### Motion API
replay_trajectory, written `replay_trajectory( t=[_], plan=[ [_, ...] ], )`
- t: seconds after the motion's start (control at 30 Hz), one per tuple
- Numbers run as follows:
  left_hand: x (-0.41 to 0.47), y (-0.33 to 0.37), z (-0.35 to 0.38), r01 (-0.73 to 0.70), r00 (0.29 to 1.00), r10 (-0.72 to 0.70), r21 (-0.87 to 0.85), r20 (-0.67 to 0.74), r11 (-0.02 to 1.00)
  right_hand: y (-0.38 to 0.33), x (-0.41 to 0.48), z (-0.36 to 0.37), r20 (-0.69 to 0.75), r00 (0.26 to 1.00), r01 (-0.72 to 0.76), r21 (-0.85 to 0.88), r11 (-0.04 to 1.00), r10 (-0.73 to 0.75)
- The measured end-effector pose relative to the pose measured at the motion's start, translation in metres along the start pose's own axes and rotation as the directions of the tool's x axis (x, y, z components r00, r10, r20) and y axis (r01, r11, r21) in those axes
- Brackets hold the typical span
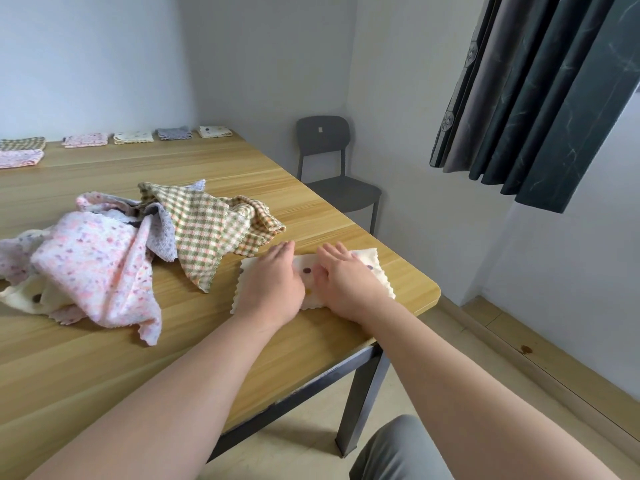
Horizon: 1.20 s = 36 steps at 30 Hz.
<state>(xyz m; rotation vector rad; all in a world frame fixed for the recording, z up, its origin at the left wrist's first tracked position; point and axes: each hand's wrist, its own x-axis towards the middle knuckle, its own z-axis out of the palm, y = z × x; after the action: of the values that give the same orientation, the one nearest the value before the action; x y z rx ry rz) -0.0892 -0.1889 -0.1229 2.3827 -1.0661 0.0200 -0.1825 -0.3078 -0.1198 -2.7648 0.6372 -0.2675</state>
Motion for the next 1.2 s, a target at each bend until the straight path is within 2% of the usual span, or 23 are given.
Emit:
replay_trajectory(
  t=[0.07,0.13,0.3,0.6,0.67,0.73,0.8,0.87,0.93,1.07,1.2],
  plan=[
    [0.002,-0.002,0.006,-0.017,0.993,-0.005,0.192,0.117,0.981,0.002,0.002,0.006,0.088,0.995,-0.032,-0.093,0.995,0.04],
    [0.004,-0.004,0.009,-0.042,0.984,-0.012,0.294,0.18,0.955,0.004,0.004,0.005,0.145,0.985,-0.077,-0.118,0.99,0.094],
    [0.004,-0.01,0.004,-0.023,0.967,-0.054,0.298,0.249,0.954,0.021,0.001,-0.007,0.186,0.959,-0.182,-0.179,0.967,0.215],
    [0.001,-0.012,-0.001,0.04,0.96,-0.117,0.289,0.253,0.956,0.042,-0.006,-0.027,0.148,0.899,-0.368,-0.257,0.894,0.413],
    [0.001,-0.011,-0.001,0.035,0.968,-0.107,0.303,0.226,0.952,0.031,-0.005,-0.03,0.077,0.933,-0.317,-0.284,0.905,0.351],
    [0.0,-0.01,-0.003,0.006,0.984,-0.067,0.342,0.167,0.94,0.016,-0.003,-0.029,0.053,0.978,-0.181,-0.267,0.947,0.202],
    [0.0,-0.008,-0.004,-0.063,0.989,0.009,0.368,0.149,0.928,0.003,-0.001,-0.023,0.088,0.991,-0.08,-0.195,0.977,0.099],
    [0.0,-0.008,-0.003,-0.138,0.978,0.069,0.36,0.196,0.923,0.0,0.001,-0.012,0.144,0.988,-0.041,-0.154,0.987,0.064],
    [0.0,-0.01,-0.001,-0.162,0.964,0.077,0.332,0.255,0.929,0.005,0.002,-0.004,0.19,0.979,-0.041,-0.157,0.987,0.071],
    [0.003,-0.012,0.001,-0.152,0.954,0.057,0.31,0.296,0.939,0.015,-0.002,-0.004,0.188,0.974,-0.088,-0.188,0.978,0.124],
    [0.003,-0.013,0.002,-0.148,0.951,0.053,0.298,0.306,0.943,0.03,-0.002,-0.016,0.225,0.944,-0.197,-0.208,0.958,0.243]
  ],
)
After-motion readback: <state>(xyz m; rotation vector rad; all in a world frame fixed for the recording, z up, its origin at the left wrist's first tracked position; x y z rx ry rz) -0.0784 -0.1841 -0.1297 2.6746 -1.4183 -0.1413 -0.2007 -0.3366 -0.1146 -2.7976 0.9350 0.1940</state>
